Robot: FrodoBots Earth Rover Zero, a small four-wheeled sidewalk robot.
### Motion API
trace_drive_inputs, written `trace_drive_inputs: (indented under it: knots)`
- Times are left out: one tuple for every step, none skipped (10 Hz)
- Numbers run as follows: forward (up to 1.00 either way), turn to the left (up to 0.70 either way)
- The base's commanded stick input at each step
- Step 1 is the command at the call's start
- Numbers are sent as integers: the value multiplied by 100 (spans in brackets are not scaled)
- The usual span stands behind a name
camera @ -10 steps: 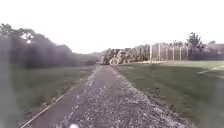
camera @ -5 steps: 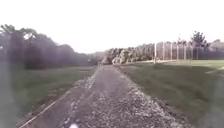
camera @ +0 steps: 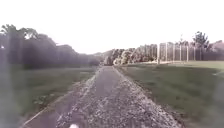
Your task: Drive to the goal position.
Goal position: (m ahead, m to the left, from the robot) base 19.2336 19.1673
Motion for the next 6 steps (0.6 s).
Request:
trace_drive_inputs:
  knots:
    - [85,0]
    - [85,0]
    - [85,0]
    - [85,0]
    - [85,0]
    - [85,0]
